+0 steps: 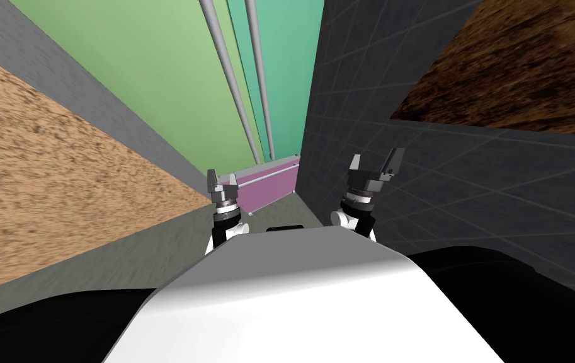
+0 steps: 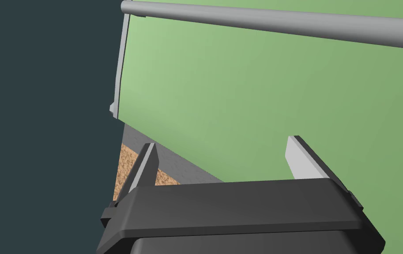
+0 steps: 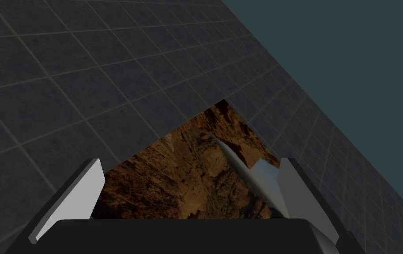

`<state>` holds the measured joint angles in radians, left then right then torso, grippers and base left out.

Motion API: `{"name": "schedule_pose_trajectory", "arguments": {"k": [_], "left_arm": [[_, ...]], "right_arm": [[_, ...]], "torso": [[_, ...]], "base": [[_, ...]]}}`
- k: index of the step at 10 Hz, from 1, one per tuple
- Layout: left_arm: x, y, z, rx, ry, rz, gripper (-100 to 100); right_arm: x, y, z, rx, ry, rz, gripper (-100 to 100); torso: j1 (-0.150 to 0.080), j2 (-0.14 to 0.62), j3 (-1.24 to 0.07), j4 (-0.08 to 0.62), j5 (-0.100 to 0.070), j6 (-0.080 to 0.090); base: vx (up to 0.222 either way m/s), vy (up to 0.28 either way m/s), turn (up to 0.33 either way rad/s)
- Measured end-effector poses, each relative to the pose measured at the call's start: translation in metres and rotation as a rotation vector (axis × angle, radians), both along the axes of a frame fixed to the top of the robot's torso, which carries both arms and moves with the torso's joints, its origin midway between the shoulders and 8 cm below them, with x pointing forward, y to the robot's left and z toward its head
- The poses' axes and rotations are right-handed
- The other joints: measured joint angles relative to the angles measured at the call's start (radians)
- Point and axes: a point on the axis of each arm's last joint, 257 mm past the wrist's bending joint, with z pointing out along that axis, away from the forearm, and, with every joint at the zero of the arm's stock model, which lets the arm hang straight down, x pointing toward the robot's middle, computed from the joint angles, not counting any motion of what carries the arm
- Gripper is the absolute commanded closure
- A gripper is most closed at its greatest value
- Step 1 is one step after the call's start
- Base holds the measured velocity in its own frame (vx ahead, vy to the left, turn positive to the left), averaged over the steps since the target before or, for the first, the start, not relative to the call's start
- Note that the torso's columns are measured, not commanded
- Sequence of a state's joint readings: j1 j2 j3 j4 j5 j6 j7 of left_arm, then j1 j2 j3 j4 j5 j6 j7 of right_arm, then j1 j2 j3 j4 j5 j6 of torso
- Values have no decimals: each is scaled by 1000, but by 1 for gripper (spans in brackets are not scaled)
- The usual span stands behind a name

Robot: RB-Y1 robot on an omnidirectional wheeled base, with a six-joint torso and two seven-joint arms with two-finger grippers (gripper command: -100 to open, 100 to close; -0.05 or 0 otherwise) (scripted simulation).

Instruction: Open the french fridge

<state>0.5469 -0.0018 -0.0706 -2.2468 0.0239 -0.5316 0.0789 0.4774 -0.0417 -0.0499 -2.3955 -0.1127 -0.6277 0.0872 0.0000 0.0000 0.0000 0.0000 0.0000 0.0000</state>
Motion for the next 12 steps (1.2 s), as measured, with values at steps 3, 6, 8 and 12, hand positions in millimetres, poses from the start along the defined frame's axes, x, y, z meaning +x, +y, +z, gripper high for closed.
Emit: {"name": "schedule_pose_trajectory", "arguments": {"k": [3,6,8,12], "left_arm": [[0,0,0,0,0,0,0],[0,0,0,0,0,0,0],[0,0,0,0,0,0,0],[3,-3,-6,29,15,-20,-100]], "right_arm": [[0,0,0,0,0,0,0],[0,0,0,0,0,0,0],[0,0,0,0,0,0,0],[0,0,0,0,0,0,0]], "torso": [[0,175,-351,176,0,0],[0,396,-792,396,0,0],[0,544,-1087,544,0,0],[1,734,-1471,734,0,0]], "base": [[0,0,0],[0,0,0],[0,0,0],[16,17,8]]}}
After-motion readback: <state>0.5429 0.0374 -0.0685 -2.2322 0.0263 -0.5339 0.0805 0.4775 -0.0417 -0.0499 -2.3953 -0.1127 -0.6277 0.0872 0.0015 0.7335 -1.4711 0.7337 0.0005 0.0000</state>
